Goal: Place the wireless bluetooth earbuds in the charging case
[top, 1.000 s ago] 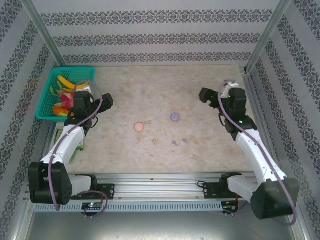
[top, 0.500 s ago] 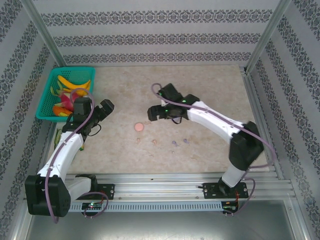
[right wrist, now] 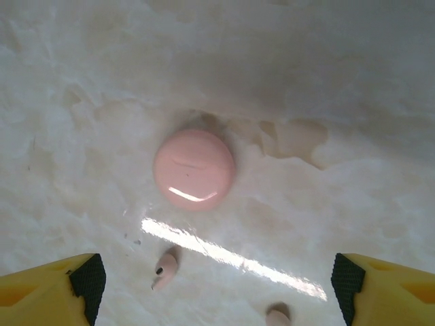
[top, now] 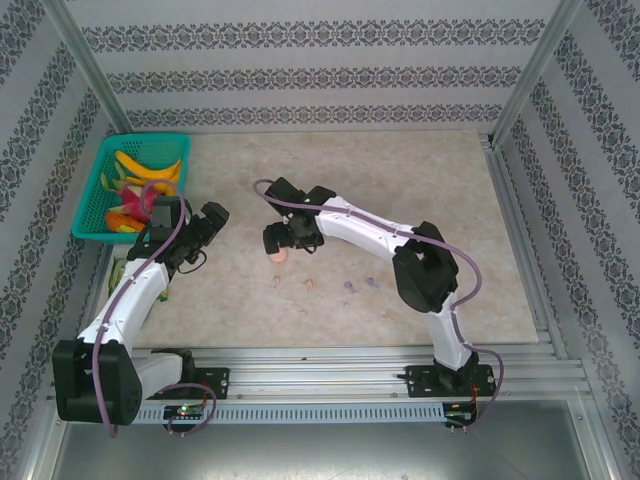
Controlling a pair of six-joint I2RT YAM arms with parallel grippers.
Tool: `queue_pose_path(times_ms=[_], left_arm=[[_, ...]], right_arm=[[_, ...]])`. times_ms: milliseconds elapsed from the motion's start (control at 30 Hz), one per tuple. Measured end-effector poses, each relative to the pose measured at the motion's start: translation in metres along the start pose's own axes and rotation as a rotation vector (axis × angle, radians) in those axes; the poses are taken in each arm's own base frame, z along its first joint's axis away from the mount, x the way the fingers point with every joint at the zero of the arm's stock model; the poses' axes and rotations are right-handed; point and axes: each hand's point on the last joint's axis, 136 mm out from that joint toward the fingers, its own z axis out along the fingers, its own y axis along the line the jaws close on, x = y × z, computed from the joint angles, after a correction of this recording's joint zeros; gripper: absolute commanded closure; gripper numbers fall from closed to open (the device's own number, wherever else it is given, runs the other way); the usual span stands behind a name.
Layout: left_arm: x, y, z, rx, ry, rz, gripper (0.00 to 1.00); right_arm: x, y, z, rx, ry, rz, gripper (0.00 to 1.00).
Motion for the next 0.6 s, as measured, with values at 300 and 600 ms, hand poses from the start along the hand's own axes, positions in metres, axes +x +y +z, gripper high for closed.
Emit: queue_pose_path(times_ms=[300, 600], left_arm=[[-0.002, 0.003, 0.001, 0.002, 0.011, -0.086, 0.0], [-0.008, 0.007, 0.0, 0.001, 0.003, -0.116, 0.0]], right_arm=[[-0.005, 0.012, 0.029, 0.028, 0.051, -0.011, 0.2], [-0.008, 0.017, 0.045, 0.05, 0.081, -0.021, 0.23]])
